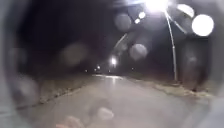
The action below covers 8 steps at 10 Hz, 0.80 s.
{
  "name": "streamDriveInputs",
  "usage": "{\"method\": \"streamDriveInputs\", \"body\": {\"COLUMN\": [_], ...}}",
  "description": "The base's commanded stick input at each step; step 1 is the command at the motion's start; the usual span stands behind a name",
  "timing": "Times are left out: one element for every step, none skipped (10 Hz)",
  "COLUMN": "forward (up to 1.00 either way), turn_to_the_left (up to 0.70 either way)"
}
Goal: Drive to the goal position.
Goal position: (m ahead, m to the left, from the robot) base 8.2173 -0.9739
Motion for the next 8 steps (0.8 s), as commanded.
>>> {"method": "streamDriveInputs", "body": {"forward": [1.00,1.00,1.00,1.00,1.00,1.00,1.00,1.00], "turn_to_the_left": [0.06,0.05,0.02,-0.01,-0.05,-0.08,-0.12,-0.08]}}
